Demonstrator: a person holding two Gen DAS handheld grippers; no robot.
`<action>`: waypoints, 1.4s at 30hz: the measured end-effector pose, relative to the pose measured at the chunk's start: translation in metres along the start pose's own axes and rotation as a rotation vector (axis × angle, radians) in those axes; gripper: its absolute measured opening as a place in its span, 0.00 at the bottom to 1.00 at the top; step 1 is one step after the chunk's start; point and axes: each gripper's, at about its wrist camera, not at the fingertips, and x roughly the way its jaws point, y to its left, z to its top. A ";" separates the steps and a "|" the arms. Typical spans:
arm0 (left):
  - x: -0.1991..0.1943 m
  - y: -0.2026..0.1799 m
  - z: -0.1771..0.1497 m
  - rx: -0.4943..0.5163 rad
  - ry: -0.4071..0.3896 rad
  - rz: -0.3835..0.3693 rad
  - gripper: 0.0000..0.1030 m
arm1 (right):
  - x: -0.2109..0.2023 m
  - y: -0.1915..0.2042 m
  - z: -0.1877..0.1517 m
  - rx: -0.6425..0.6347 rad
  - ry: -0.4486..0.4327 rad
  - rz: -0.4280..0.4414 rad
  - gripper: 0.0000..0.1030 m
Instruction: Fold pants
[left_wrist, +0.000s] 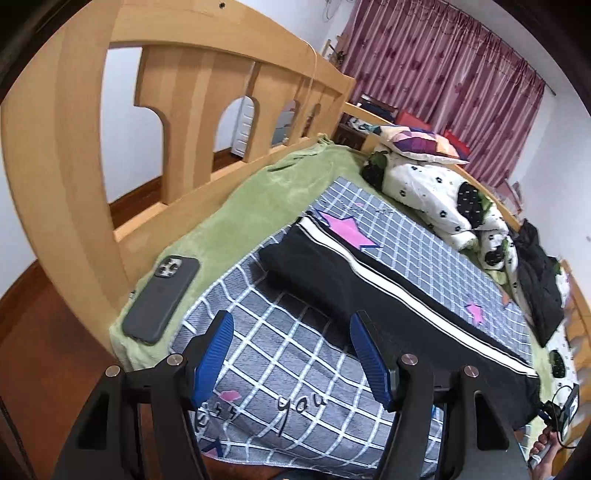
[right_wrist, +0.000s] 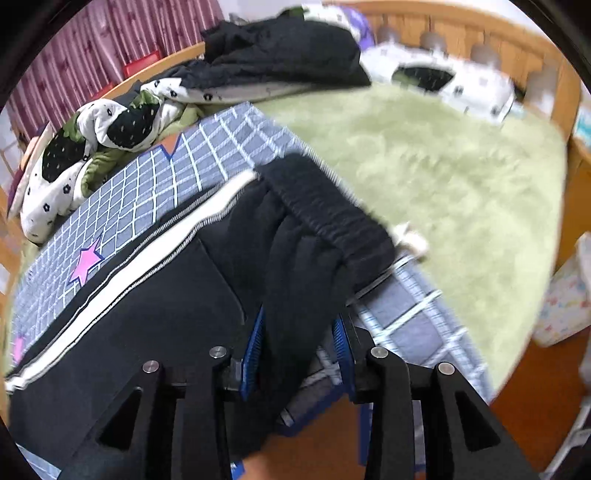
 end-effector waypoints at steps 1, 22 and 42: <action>0.001 0.001 0.000 -0.001 0.001 -0.014 0.62 | -0.010 0.000 0.002 -0.001 -0.019 -0.011 0.36; 0.007 0.033 0.004 -0.033 0.047 -0.072 0.62 | -0.158 0.246 -0.013 -0.295 -0.126 0.301 0.49; -0.027 -0.025 -0.026 0.022 -0.076 -0.078 0.62 | -0.094 0.368 -0.120 -0.512 0.050 0.612 0.51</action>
